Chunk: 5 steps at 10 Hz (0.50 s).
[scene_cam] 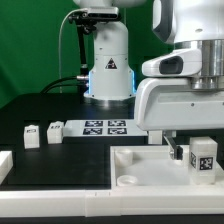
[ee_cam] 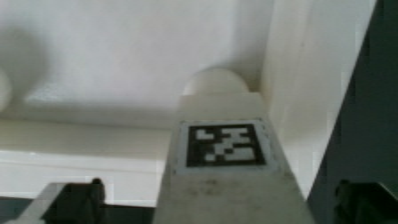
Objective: Assemble one leg
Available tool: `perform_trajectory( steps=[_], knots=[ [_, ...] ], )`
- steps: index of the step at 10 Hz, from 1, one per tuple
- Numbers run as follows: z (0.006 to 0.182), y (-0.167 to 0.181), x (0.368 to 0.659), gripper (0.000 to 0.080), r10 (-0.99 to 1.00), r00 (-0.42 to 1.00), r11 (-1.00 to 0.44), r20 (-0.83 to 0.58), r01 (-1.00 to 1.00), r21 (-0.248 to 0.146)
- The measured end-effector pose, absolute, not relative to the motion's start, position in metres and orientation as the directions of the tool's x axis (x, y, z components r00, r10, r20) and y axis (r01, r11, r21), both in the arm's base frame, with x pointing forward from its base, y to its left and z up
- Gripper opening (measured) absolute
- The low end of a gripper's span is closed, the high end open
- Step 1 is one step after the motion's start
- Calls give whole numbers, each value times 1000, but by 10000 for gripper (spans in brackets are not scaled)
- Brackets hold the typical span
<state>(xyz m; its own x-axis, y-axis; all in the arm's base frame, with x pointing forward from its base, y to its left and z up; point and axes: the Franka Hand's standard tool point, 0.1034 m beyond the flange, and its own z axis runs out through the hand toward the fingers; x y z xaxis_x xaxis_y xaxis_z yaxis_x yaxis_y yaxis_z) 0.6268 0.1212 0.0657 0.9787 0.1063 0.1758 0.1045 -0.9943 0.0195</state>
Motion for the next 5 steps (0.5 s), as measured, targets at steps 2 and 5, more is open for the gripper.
perform_trajectory(
  steps=[2, 5],
  knots=[
    [65, 121, 627, 391, 100, 979, -995, 175, 99, 19],
    [65, 121, 626, 288, 83, 981, -997, 175, 82, 15]
  ],
)
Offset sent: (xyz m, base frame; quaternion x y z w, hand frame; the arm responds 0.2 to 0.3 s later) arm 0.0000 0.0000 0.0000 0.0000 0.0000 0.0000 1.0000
